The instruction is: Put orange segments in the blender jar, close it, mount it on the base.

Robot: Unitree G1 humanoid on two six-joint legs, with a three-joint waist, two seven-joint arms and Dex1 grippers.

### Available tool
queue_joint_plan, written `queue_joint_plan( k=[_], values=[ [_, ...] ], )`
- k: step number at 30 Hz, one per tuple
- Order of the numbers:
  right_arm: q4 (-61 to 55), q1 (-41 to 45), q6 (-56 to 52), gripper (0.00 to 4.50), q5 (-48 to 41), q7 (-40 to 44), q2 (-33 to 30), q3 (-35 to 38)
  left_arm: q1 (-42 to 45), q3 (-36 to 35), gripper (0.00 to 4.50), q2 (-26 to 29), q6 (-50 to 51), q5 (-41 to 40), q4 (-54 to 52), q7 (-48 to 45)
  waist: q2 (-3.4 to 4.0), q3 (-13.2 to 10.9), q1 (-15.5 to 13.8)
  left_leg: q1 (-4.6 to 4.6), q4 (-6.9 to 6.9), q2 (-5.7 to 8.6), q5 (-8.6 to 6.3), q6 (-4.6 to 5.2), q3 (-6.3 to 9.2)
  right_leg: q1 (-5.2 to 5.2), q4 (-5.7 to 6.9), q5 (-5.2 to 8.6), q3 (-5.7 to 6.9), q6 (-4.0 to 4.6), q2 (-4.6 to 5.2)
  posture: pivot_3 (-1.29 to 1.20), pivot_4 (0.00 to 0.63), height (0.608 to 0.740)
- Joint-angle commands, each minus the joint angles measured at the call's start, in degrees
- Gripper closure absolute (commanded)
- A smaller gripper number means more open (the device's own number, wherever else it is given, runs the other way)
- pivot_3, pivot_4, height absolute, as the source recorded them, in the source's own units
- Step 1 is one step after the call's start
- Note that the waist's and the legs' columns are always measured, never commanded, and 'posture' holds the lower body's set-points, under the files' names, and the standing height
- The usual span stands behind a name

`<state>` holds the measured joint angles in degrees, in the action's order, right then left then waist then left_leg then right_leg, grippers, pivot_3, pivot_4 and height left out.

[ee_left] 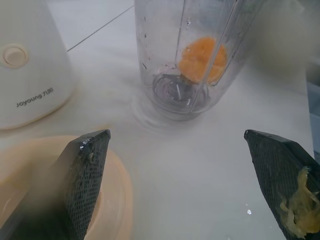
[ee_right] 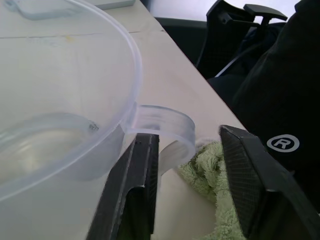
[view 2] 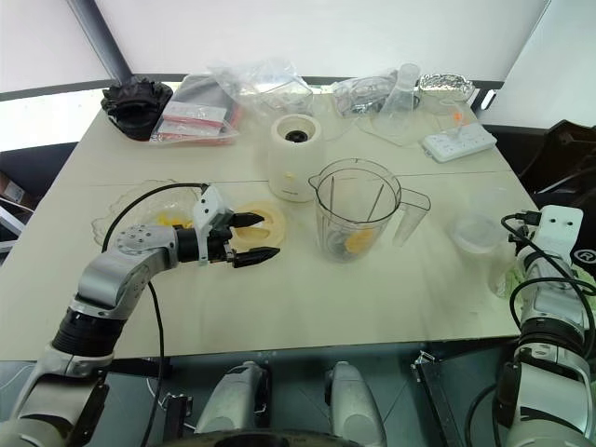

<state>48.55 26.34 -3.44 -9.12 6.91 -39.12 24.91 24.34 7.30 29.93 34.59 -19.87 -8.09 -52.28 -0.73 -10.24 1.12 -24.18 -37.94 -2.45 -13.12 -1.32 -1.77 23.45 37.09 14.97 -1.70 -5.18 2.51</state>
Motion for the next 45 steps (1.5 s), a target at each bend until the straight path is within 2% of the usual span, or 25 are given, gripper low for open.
queue_joint_plan(
  k=[1,3,6,8,9,25,37,45],
  values=[
    [-1.5,0.2,1.0,2.38,-0.5,-0.3,-0.2,0.4,0.7,-0.2,0.0,0.4,-0.9,-0.2,-1.6,0.0,0.0,0.0,0.0,0.0,0.0,0.0,0.0,0.0,0.0,0.0,0.0,0.0,0.0,0.0,0.0,0.0,0.15,0.74],
    [-1.8,-0.2,1.0,2.38,-0.5,-0.3,0.1,0.3,0.8,-0.2,0.0,0.5,-1.0,-0.1,-1.6,0.0,0.0,0.0,0.0,0.0,0.0,0.0,0.0,0.0,0.0,0.0,0.0,0.0,0.0,0.0,0.0,0.0,0.15,0.74],
    [-2.1,-0.4,1.1,3.24,-0.6,-0.3,0.3,0.3,0.8,-0.1,0.0,0.5,-1.1,-0.1,-1.5,0.1,0.0,0.0,0.0,0.0,0.01,0.0,0.0,0.0,0.0,0.01,0.0,0.0,0.0,0.0,0.0,0.0,0.15,0.74],
    [-1.9,-0.5,1.0,4.26,-0.6,-0.7,0.4,0.4,0.8,-0.1,0.0,0.5,-1.2,-0.1,-1.6,0.1,0.0,0.0,0.0,0.0,0.01,0.0,0.0,0.0,0.0,0.01,0.0,0.0,0.0,0.0,0.0,0.0,0.15,0.74],
    [-1.9,-0.5,0.8,4.44,-0.9,-0.8,0.4,0.5,0.8,-0.1,0.0,0.6,-1.2,-0.1,-1.6,0.1,0.0,0.0,-0.1,0.0,0.01,0.0,0.0,0.0,0.0,0.0,-0.01,0.0,0.0,0.0,0.01,0.0,0.15,0.74],
    [-5.2,-2.2,-0.3,4.44,-3.6,-2.3,2.4,2.0,0.6,0.2,0.0,0.7,-1.4,0.0,-1.5,0.2,-0.04,0.0,-0.3,0.0,0.0,0.04,0.0,0.0,0.04,-0.09,-0.12,0.01,0.02,0.0,0.09,0.0,0.15,0.74],
    [-25.4,-5.7,-7.8,4.44,-13.6,-7.8,13.0,8.4,-0.1,0.2,0.0,0.7,-1.6,0.0,-1.9,-0.1,-0.02,0.0,0.4,-0.01,0.06,-0.07,0.0,0.0,0.02,0.02,-0.06,0.0,0.01,0.0,0.03,0.0,0.15,0.74],
    [-35.6,-6.4,-13.0,4.44,-14.9,-8.9,13.5,8.4,0.5,-1.5,0.0,0.2,-2.5,-2.0,-1.3,-1.1,0.03,0.0,1.2,-0.01,0.24,-0.09,0.0,0.0,0.01,0.16,-0.05,0.0,-0.07,0.01,0.03,0.0,0.15,0.74]
  ],
)
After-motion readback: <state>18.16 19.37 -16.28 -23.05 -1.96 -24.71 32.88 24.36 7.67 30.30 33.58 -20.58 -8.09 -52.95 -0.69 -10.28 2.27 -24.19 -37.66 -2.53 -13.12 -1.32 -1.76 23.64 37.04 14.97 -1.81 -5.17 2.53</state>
